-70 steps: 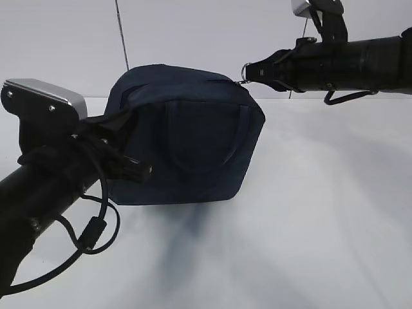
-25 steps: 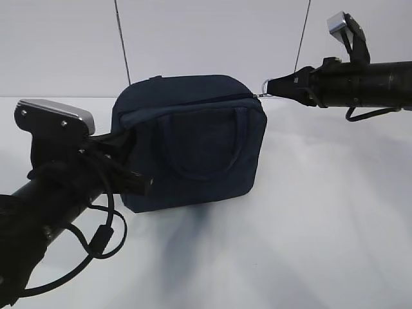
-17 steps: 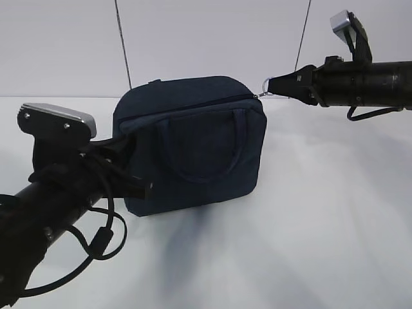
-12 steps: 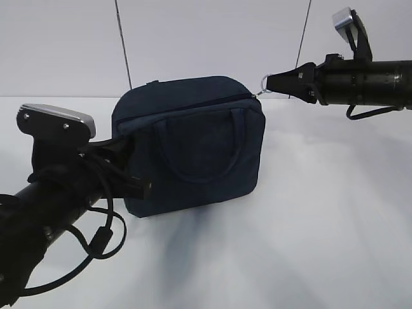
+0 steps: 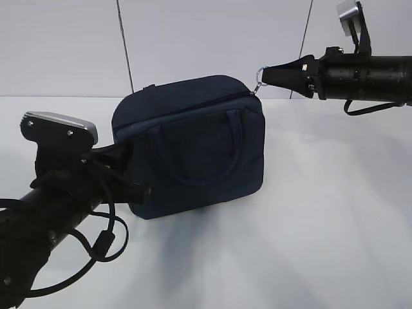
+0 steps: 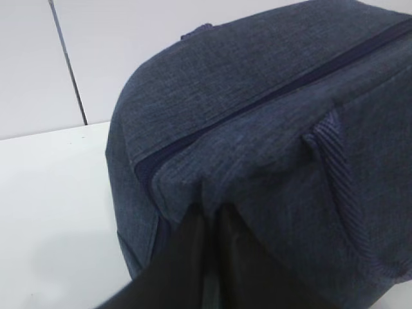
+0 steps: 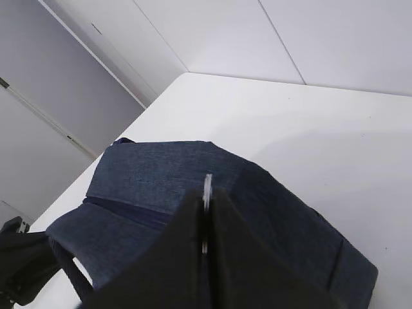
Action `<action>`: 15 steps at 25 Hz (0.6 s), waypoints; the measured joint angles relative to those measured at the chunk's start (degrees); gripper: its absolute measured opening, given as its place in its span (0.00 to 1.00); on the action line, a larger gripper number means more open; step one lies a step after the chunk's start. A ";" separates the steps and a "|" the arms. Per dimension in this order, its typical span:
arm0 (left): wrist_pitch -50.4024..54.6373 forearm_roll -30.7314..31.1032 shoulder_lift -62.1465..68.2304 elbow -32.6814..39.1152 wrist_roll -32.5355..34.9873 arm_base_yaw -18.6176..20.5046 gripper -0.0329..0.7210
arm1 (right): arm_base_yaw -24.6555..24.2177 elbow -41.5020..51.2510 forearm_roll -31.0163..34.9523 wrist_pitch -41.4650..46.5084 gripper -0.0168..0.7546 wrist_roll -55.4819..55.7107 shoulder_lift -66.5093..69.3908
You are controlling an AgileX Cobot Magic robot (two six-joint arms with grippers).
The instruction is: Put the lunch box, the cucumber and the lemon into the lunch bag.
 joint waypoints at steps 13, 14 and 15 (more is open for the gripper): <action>-0.44 2.24 0.26 0.00 -0.02 0.00 0.05 | 0.00 -0.82 -0.02 -2.93 0.05 0.49 0.28; -0.44 2.37 0.26 0.00 -0.02 0.00 0.05 | 0.00 -0.82 -0.02 -3.77 0.05 0.49 0.28; -0.44 2.47 0.26 0.00 -0.02 0.00 0.05 | 0.00 -0.82 -0.02 -4.35 0.05 0.49 0.28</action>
